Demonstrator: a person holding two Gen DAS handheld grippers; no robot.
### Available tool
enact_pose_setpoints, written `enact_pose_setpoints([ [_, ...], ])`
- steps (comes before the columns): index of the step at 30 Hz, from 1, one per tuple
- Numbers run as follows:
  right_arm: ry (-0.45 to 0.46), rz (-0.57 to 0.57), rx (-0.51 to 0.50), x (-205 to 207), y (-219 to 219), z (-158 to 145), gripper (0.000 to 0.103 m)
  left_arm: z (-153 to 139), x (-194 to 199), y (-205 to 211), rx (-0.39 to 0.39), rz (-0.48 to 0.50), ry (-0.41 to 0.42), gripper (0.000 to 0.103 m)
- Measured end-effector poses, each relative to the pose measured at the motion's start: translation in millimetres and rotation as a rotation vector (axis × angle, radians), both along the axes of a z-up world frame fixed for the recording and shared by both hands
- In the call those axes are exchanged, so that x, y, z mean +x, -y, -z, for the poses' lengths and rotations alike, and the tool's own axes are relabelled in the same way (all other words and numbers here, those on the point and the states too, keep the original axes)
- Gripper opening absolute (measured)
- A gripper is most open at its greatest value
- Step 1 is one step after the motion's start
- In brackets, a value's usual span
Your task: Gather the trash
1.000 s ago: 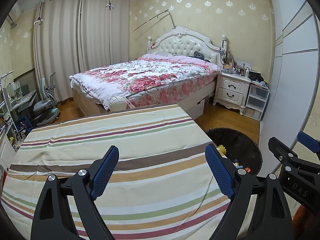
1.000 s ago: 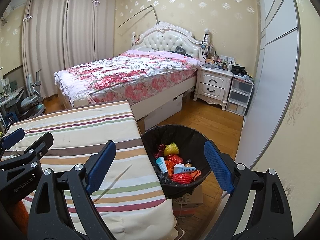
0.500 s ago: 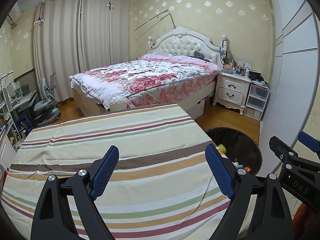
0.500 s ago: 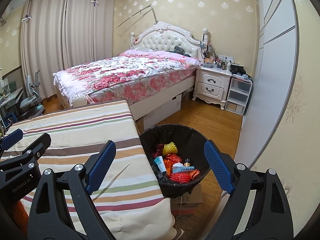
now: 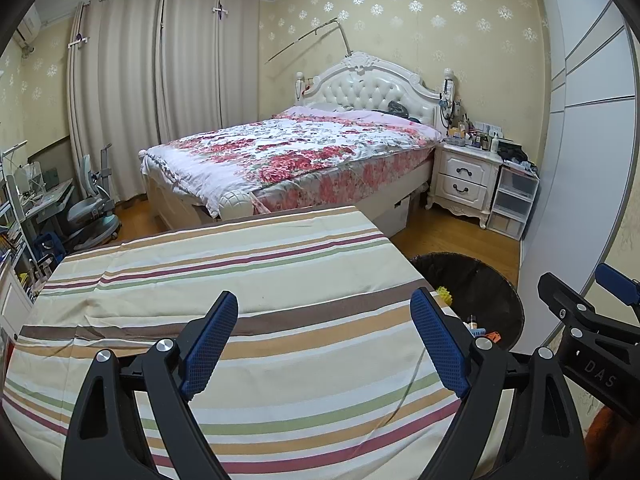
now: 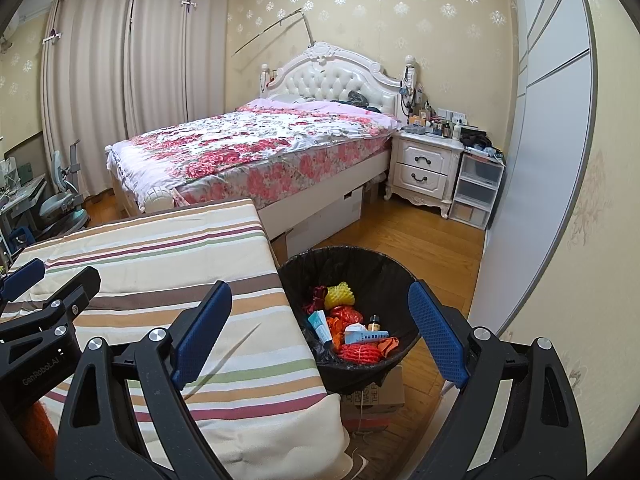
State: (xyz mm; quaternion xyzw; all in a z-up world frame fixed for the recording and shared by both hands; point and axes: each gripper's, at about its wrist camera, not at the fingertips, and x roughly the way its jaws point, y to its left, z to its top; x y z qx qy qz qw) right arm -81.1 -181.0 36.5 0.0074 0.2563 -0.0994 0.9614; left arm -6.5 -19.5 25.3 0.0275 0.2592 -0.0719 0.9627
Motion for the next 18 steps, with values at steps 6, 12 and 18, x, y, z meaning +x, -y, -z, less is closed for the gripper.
enact_pose_setpoints([
  [6, 0.000, 0.000, 0.000, 0.1, 0.2, -0.2, 0.088, 1.0, -1.8, 0.1, -0.001, 0.000, -0.003, 0.085],
  [12, 0.000, 0.000, 0.000, 0.0, 0.0, 0.0, 0.088, 1.7, -3.7, 0.0, -0.001, 0.000, -0.005, 0.085],
  [18, 0.000, -0.001, 0.000, -1.2, 0.4, 1.0, 0.088, 1.4, -3.6, -0.3, -0.004, -0.003, -0.004, 0.085],
])
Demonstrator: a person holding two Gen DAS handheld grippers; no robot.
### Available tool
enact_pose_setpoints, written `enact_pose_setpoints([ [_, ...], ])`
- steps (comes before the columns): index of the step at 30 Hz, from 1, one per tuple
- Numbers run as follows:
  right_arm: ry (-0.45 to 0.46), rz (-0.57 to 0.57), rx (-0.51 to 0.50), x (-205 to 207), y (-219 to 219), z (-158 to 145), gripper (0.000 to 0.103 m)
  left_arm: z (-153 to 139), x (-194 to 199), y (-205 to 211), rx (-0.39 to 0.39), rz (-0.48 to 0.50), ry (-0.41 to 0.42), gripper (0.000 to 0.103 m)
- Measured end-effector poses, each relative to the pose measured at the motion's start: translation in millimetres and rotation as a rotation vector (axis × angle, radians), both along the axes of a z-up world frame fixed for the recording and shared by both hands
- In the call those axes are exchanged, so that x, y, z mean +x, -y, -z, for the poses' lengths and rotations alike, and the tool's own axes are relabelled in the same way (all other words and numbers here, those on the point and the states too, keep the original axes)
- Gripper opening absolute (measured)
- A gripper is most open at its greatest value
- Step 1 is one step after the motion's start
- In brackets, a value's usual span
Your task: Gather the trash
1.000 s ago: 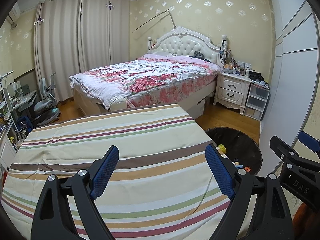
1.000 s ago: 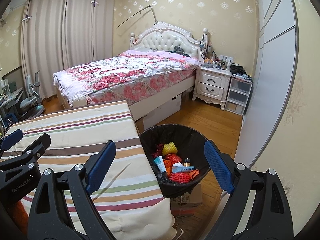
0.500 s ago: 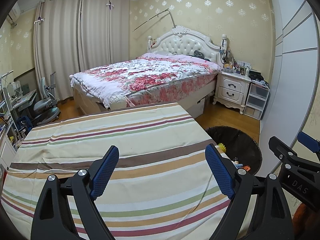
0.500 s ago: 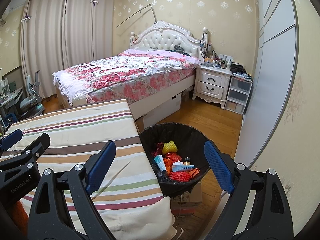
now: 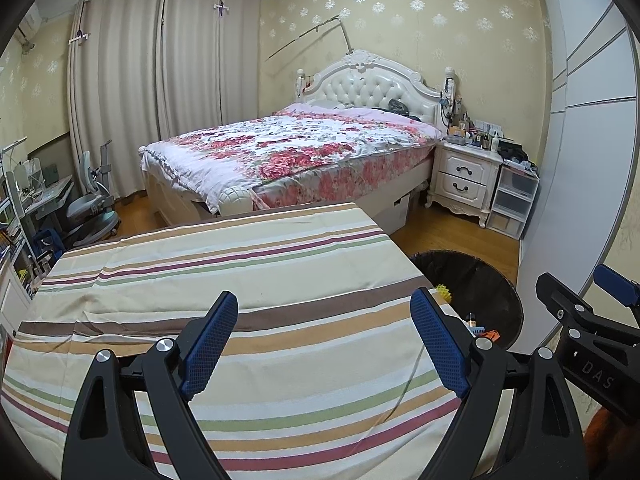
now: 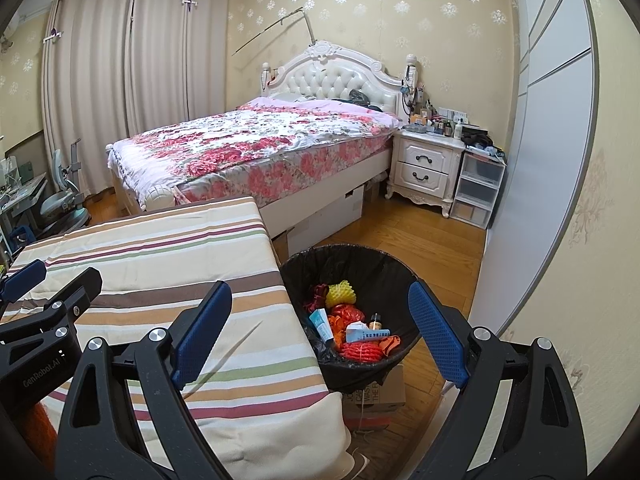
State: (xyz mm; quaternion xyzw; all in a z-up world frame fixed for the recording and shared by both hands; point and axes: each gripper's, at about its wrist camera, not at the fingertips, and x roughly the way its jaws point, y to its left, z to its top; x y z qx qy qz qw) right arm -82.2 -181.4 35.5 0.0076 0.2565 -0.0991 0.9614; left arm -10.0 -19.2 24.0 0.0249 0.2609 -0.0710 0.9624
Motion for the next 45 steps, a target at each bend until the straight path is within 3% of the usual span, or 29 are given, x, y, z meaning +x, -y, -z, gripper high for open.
enact_pose_setpoints([
  [36, -0.006, -0.002, 0.002, -3.7, -3.7, 8.7, 0.088, 4.3, -3.1, -0.4, -0.021, 0.026, -0.028, 0.086],
  [45, -0.014, -0.010, 0.005, -5.0, -10.1, 17.1, 0.088, 6.7, -3.5, -1.2, 0.004, 0.004, -0.031, 0.086],
])
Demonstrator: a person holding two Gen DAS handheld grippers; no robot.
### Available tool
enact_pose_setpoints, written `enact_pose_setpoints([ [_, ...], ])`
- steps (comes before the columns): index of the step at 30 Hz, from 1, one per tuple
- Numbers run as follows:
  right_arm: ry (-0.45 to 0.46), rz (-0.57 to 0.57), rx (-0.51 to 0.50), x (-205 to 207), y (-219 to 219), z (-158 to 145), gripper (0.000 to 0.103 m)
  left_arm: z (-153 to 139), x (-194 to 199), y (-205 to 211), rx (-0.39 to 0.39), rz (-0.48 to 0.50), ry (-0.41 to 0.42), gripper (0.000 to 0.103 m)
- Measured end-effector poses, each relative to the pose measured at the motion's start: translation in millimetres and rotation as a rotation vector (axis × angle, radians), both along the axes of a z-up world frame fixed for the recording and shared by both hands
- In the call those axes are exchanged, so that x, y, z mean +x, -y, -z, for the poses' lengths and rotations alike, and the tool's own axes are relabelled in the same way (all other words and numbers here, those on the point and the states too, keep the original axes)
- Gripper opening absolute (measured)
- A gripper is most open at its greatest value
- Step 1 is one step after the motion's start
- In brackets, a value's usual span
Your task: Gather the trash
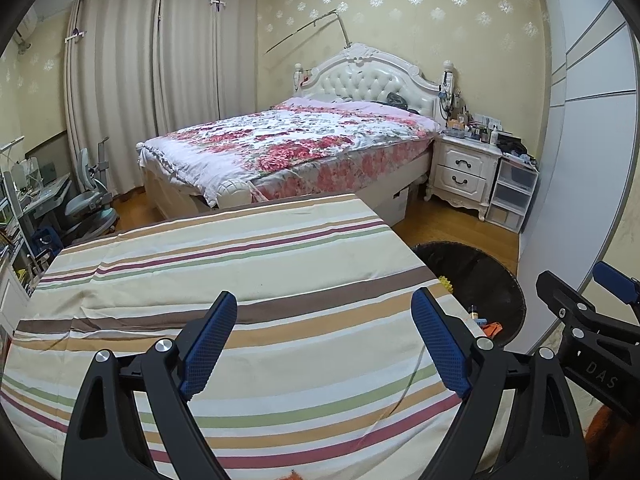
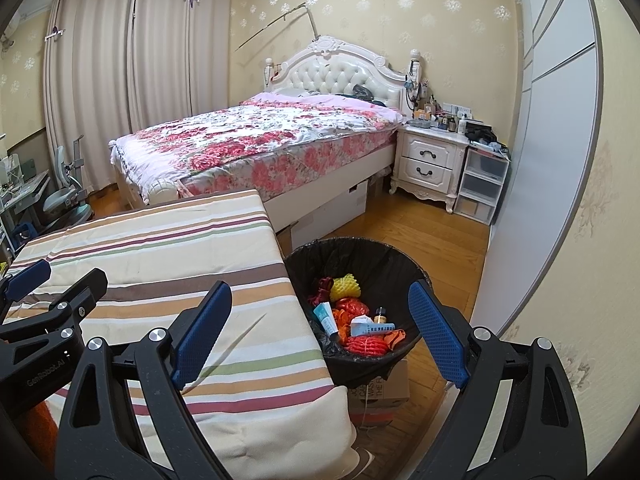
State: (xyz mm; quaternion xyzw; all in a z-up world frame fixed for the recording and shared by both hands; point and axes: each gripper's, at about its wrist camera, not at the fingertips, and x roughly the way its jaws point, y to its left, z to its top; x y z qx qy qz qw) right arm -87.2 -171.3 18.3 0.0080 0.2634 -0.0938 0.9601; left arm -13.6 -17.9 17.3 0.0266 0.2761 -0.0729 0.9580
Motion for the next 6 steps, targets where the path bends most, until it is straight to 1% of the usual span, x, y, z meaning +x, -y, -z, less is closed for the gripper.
enact_pose_setpoints([
  [6, -0.015, -0.012, 0.005, 1.1, -7.4, 7.6, 0.088, 8.0, 6.6, -11.2, 0.000, -0.030, -0.033, 0.086],
])
